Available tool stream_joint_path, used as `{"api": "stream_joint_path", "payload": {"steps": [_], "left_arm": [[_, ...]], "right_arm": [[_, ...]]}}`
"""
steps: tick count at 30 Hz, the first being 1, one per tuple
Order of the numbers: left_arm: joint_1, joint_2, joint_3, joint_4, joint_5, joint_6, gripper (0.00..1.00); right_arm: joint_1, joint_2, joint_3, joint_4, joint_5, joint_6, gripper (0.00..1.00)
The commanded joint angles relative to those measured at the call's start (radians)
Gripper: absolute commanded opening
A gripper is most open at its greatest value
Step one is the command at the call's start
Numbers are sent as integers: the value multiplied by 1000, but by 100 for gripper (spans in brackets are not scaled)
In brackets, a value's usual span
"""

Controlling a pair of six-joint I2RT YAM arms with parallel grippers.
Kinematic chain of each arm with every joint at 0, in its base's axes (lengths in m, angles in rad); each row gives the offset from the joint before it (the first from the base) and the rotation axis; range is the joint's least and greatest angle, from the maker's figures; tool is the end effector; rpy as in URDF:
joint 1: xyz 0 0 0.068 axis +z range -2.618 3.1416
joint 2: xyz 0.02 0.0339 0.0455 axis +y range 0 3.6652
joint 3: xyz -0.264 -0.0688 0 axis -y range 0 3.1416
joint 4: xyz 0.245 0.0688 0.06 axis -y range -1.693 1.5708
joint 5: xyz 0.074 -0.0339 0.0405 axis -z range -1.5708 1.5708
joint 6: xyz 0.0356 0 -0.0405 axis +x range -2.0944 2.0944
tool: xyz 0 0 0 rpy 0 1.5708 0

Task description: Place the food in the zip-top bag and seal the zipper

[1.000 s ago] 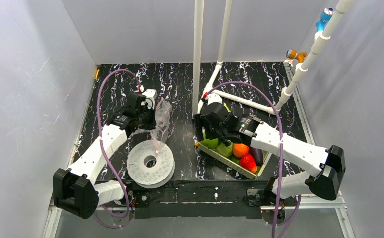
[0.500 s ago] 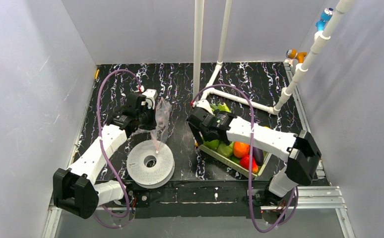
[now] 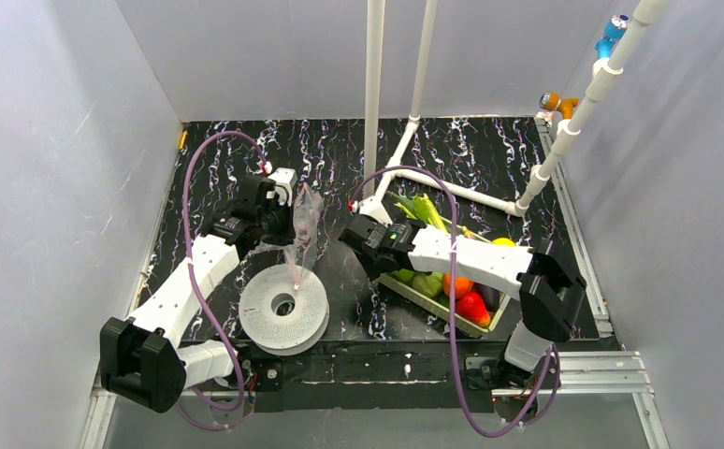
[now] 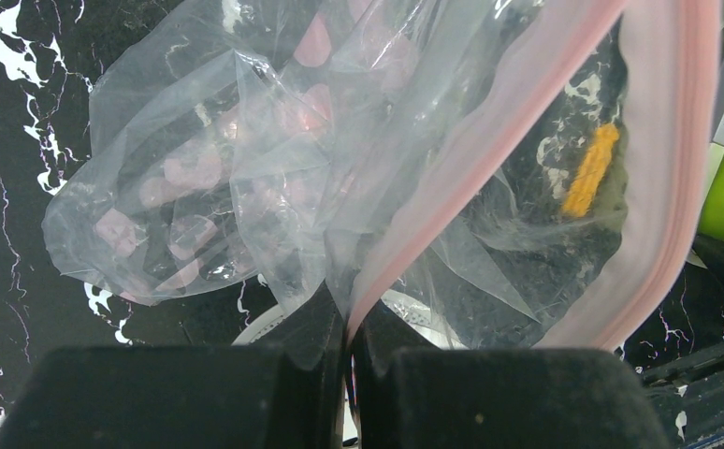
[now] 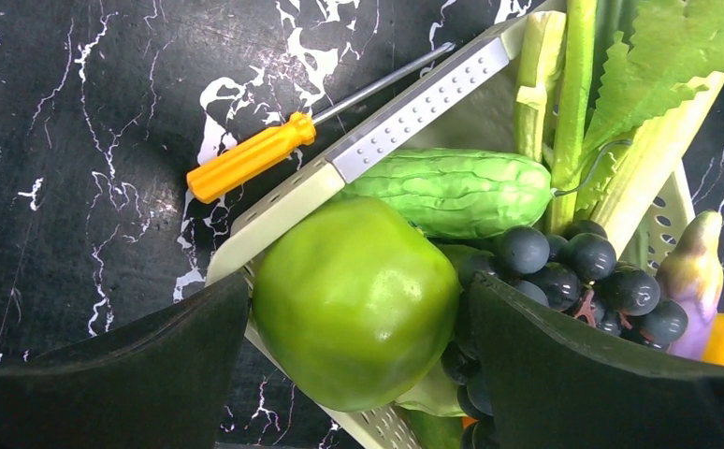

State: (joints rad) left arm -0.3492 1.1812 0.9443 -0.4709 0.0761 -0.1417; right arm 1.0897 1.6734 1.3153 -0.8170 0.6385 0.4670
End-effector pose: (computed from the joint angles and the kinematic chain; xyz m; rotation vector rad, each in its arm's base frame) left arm 0.2388 -0.0898 0.2874 0.2782 2.2829 -0.3422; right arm 0.1748 0.2890 0.2518 -0.5869 2.3456 -0.2283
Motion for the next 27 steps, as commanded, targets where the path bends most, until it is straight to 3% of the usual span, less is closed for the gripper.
{"api": "stream_joint_path", "payload": {"steps": [1, 10, 19, 27], "left_arm": [[-1, -8, 19, -5, 14, 1, 0], [-1, -4, 19, -8, 12, 1, 0], [-1, 1, 20, -10, 13, 0, 0], [-1, 2, 19, -10, 8, 1, 0]], "right_arm": [[6, -72, -20, 25, -66, 12, 94], [6, -83, -98, 64, -101, 38, 89], [6, -79, -143, 92, -76, 29, 90], [6, -169, -131, 121, -71, 16, 62]]}}
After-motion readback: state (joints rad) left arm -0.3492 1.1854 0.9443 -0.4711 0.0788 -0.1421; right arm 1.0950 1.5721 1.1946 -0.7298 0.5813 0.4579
